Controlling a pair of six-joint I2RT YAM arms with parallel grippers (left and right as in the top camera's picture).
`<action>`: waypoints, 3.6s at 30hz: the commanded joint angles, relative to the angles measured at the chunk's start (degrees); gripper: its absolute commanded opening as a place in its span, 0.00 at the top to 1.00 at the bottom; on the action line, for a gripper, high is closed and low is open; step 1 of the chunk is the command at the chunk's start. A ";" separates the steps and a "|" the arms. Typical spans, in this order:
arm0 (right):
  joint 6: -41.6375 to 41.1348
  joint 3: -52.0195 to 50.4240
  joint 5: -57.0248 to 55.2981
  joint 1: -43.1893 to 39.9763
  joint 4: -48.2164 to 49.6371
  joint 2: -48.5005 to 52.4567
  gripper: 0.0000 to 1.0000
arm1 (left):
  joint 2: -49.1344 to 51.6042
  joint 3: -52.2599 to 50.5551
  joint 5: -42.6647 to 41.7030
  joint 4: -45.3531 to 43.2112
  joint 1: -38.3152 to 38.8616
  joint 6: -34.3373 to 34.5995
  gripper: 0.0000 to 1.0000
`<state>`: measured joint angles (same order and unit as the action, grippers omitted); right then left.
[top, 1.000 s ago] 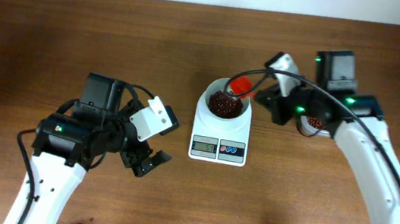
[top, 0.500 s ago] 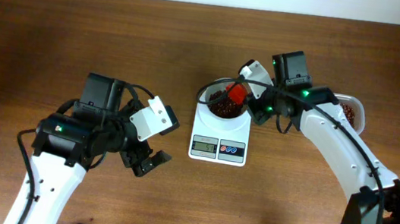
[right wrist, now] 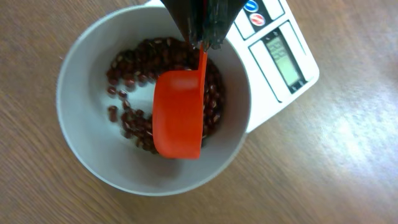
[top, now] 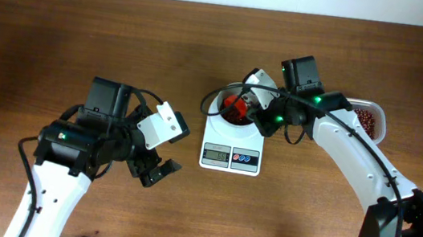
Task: Scoop and weigh 50g on scale
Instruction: 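Tilt and shake the red scoop to add beans into the bowl, then carry the scoop right back to the bean tub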
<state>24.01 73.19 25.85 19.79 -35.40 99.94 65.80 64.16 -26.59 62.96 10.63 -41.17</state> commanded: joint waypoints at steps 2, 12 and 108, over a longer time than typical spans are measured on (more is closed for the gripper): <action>-4.68 0.76 3.72 -0.07 0.57 0.83 0.96 | 0.00 1.14 -0.39 -0.09 -0.31 -1.16 0.01; -6.54 2.93 4.44 -4.98 -0.46 -1.51 0.96 | 0.00 1.14 -0.39 -0.11 -0.31 -1.16 0.01; -1.90 2.91 20.39 -35.32 -17.88 -13.49 0.96 | 0.00 1.14 -0.39 -0.09 -0.31 -1.16 0.01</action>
<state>19.46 75.13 47.40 -8.75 -50.33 89.45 65.80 64.18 -26.59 63.00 10.63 -41.17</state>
